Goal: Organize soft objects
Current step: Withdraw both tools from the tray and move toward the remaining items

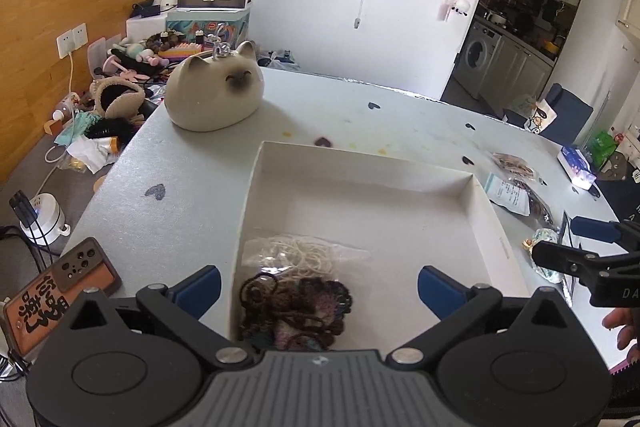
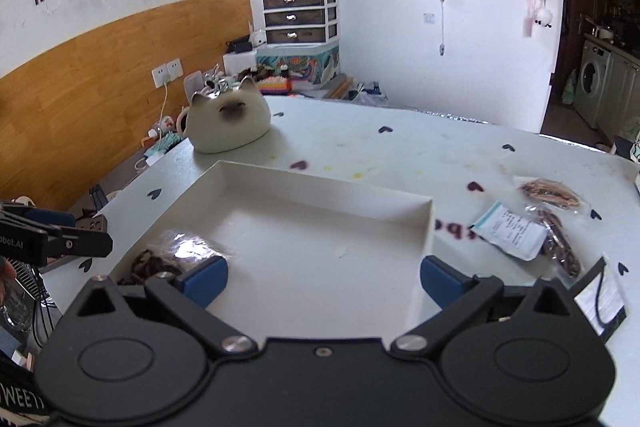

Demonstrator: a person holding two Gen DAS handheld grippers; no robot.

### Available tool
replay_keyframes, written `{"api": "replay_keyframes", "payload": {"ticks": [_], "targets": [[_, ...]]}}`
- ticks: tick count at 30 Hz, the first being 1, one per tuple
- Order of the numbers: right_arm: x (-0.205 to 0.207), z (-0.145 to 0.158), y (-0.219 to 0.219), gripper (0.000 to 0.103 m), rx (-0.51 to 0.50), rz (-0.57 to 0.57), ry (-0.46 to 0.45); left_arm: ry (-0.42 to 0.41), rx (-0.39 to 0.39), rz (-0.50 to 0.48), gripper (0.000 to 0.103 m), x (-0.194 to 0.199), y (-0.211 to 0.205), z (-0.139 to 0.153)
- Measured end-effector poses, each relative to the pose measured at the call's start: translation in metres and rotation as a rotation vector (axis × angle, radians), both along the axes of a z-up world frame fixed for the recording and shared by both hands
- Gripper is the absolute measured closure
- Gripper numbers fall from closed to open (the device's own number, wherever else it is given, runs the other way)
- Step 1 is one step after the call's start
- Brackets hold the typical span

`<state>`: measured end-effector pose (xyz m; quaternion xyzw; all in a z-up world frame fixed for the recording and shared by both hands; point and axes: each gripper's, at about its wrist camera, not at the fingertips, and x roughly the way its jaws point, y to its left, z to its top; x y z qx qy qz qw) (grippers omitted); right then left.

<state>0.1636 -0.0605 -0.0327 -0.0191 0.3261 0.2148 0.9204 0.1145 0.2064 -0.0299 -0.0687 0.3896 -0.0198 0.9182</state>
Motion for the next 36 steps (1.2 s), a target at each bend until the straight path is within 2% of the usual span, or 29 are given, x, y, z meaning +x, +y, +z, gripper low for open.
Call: {"api": "replay_keyframes", "payload": {"ticks": [9, 21, 36], "targets": [[0.005, 0.0, -0.047, 0.0, 0.016, 0.023, 0.005, 0.02, 0.002, 0.018, 0.0, 0.003, -0.057, 0.001], [0.014, -0.005, -0.131, 0.0, -0.007, 0.02, 0.015, 0.004, -0.01, 0.02, 0.0, 0.012, -0.151, -0.005], [0.027, -0.012, -0.239, 0.0, -0.034, -0.056, 0.024, -0.027, -0.037, -0.07, 0.0, 0.049, -0.258, -0.016]]}}
